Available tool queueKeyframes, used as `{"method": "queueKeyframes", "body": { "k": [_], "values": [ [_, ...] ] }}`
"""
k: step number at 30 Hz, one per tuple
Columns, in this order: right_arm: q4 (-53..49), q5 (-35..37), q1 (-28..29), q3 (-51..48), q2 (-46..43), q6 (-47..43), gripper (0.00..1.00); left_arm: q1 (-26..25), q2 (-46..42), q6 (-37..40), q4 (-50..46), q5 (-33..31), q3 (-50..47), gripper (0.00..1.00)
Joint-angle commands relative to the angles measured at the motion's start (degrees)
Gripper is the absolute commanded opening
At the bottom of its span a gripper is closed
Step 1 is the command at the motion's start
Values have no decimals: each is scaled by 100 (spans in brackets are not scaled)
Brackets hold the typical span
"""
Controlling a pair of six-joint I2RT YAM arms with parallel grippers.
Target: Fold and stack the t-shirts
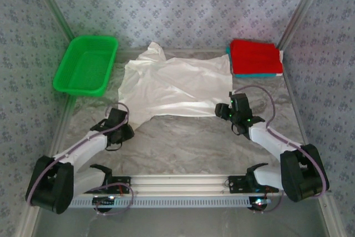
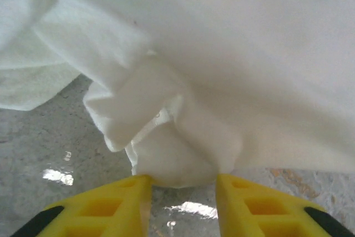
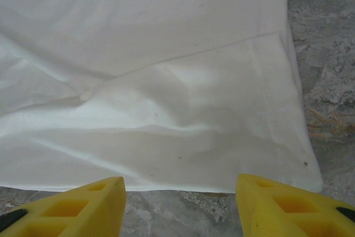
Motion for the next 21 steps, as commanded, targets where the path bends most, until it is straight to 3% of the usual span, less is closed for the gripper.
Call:
{"method": "queueKeyframes", "body": {
  "k": [1,5,15,18,21],
  "values": [
    [-48,190,-30,-10,-147,117,57,70,98,320,166,176,394,23],
    [-111,169,-199,39,-125,128,57,166,82,253,205,411,611,1],
    [-290,28,-451,188,-75,154,57,167,674,547,-1213,809,2205,0],
    [-412,5,-462,224,-89,186,57,167,547,279,-1722,602,2073,19],
    [-365,-1,-473,173,-70,158,57,111,-132,-355,-1868,483,1453,35]
  ]
}}
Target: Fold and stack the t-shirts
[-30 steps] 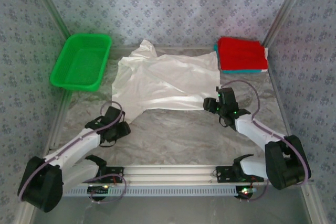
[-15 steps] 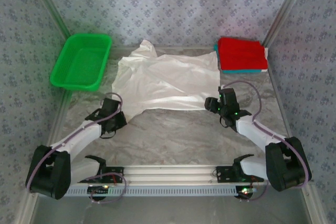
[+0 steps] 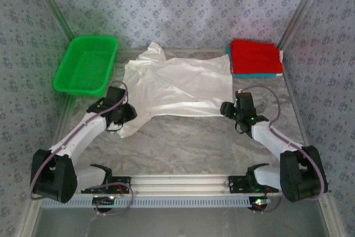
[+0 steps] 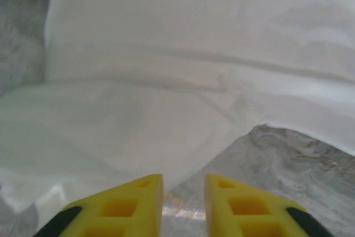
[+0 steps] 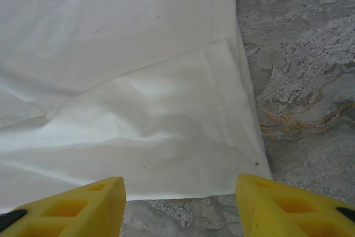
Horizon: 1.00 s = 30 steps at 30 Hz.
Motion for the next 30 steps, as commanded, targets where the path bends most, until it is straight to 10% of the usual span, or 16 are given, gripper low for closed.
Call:
{"method": "queueKeyframes", "body": {
  "k": [1,11,18,25,30],
  "values": [
    [-98,-68,-21,95,-24,35,57,-41,-725,-629,-789,-147,-564,38],
    [1406,-1563,969,-242,-164,-1710,91,128,-384,-740,-158,-115,-1117,55],
    [1561,-1828,2126,-83,-221,-2279,92,293,645,-339,572,18,-909,55],
    [1649,-1582,2201,-95,-239,-2055,93,293,885,-75,659,7,-484,4],
    [1492,-1319,2195,-42,-325,-2154,93,296,786,133,338,19,218,0]
  ]
}}
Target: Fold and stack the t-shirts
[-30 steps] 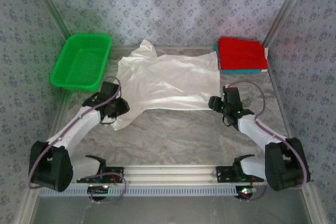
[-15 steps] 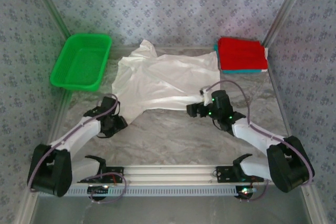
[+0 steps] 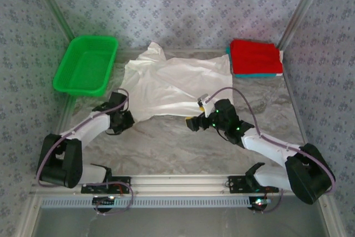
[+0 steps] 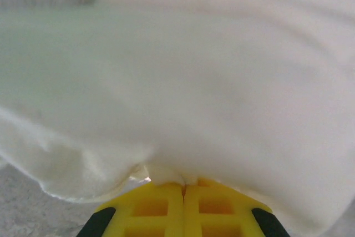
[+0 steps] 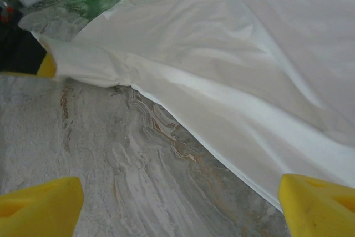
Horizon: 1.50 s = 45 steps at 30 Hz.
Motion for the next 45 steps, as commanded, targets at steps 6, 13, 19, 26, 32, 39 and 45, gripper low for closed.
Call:
{"method": "queueKeyframes", "body": {
  "k": [6,13,19,26,32,39,45],
  "values": [
    [-29,345,-18,192,-65,-133,93,181,471,553,10,517,1619,0],
    [-56,342,-24,223,-46,-62,93,351,1805,1331,-145,720,3148,8],
    [-259,434,-26,224,-160,-66,93,351,2147,1543,-325,775,3549,62],
    [-190,441,-147,279,13,-97,93,386,2229,1724,-238,345,3506,65],
    [-153,425,-260,442,103,-141,93,404,3130,1926,-271,305,4167,62],
    [-248,423,-342,465,6,-150,93,412,4034,1969,-537,-21,5212,64],
    [-265,565,-434,373,-177,-194,94,457,4473,2044,-741,-78,5760,66]
  ]
}}
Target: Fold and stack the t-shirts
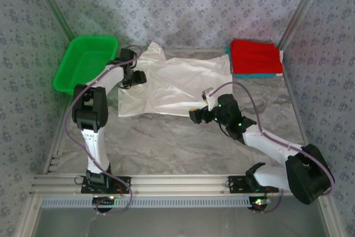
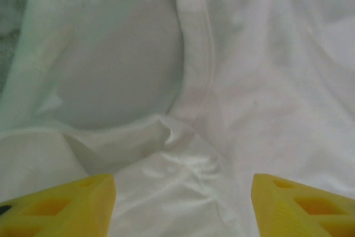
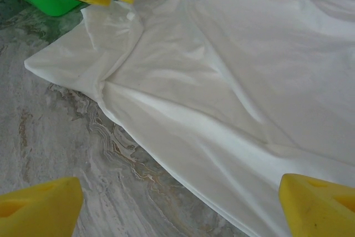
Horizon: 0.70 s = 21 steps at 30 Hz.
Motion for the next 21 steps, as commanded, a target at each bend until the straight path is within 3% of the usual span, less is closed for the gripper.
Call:
{"method": "queueKeyframes", "body": {
  "k": [1,7,9,12,16,18,20,21],
  "values": [
    [-81,169,-115,60,-198,-133,94,59,272,189,-215,-135,461,66],
    [-35,532,-312,89,-202,-6,94,26,826,280,-309,66,1007,57],
    [-174,798,-582,176,-144,387,94,28,932,238,-267,128,1014,57],
    [-190,587,-1249,185,-71,1092,93,28,1071,210,-243,148,1032,55],
    [-141,464,-1702,117,-61,1361,93,28,1201,174,-260,241,1115,41],
    [-257,504,-1754,179,-73,1303,93,19,1179,168,-258,260,1107,24],
    [-345,499,-1786,224,-71,1272,93,19,1112,149,-286,235,1113,18],
    [-360,485,-1790,227,-65,1265,93,19,1052,148,-289,225,1090,7]
  ]
}}
